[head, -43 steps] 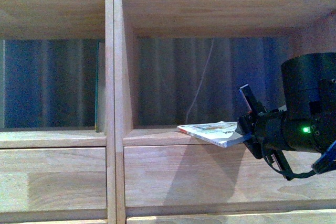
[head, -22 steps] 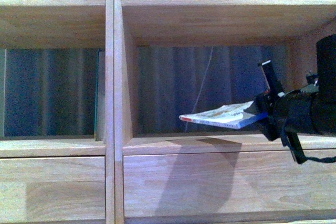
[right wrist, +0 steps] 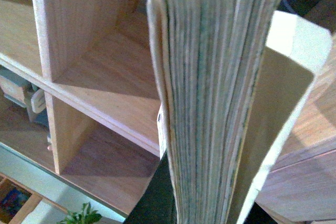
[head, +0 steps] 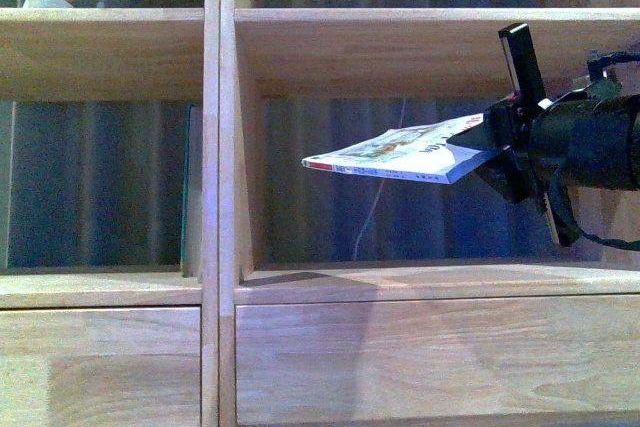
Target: Organize books on shelf
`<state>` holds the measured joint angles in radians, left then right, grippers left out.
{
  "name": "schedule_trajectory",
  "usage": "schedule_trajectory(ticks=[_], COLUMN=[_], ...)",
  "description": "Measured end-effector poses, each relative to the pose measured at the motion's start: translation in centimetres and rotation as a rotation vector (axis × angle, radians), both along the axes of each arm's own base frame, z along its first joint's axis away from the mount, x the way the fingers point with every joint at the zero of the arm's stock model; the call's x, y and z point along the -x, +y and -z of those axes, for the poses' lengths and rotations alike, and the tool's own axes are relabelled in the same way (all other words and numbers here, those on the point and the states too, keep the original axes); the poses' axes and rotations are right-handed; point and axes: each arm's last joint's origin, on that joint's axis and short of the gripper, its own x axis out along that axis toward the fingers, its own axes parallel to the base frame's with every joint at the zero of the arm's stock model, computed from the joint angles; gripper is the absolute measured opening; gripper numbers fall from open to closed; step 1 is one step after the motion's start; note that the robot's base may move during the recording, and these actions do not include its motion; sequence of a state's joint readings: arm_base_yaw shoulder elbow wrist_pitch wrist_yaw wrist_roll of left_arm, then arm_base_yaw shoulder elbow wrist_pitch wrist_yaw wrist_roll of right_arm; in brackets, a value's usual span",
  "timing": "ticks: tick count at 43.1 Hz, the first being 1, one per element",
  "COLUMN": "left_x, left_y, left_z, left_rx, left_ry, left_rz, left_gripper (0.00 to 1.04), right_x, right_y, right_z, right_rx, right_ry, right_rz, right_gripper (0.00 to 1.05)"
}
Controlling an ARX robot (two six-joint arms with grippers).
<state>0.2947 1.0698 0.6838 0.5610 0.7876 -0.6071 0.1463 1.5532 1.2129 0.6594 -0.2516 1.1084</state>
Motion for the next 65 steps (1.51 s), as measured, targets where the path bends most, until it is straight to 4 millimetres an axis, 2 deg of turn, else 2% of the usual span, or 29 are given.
schedule_trajectory(ticks=[5, 12, 22, 25, 34, 43, 56, 59, 65], left_x=[-2.3, -4.9, -7.2, -7.9, -8.8, -9.3, -9.6, -9.7, -9.5], left_y=[-1.9, -4.2, -4.9, -4.8, -5.6, -7.7, -9.3, -9.7, -10.1], left_z=[-2.5, -3.7, -5.1, -5.8, -6.5, -6.1, -5.9, -5.8, -6.2], left_rx=[0.029, 0.066, 0.208, 0.303, 0.428, 0.500, 0.563, 0.567, 0.561], left_ry=[-0.024, 0.000, -0.029, -0.047, -0.028, 0.007, 0.016, 0.043, -0.002], left_rz=[0.076, 0.189, 0.229, 0.239, 0.287, 0.346, 0.384, 0.371, 0.378], left_gripper=[0.97, 0.97, 0.97, 0.97, 0.97, 0.97, 0.97, 0.87, 0.59], right_x=[0.3, 0.9, 2.2, 2.8, 3.9, 4.6, 5.5, 5.5, 5.3], right_y=[1.0, 3.0, 6.0, 7.2, 9.3, 10.3, 11.6, 11.7, 11.7], right_z=[-0.3, -0.7, -1.3, -1.5, -1.7, -1.5, -1.2, -0.8, -0.2], right_rx=[0.000, -0.003, -0.027, -0.046, -0.072, -0.106, -0.101, -0.100, -0.119], right_ry=[-0.034, -0.064, -0.133, -0.147, -0.173, -0.193, -0.205, -0.196, -0.178], right_rz=[-0.035, -0.103, -0.203, -0.251, -0.332, -0.398, -0.477, -0.480, -0.486], right_gripper=[0.07, 0.07, 0.07, 0.07, 0.07, 0.07, 0.07, 0.07, 0.07])
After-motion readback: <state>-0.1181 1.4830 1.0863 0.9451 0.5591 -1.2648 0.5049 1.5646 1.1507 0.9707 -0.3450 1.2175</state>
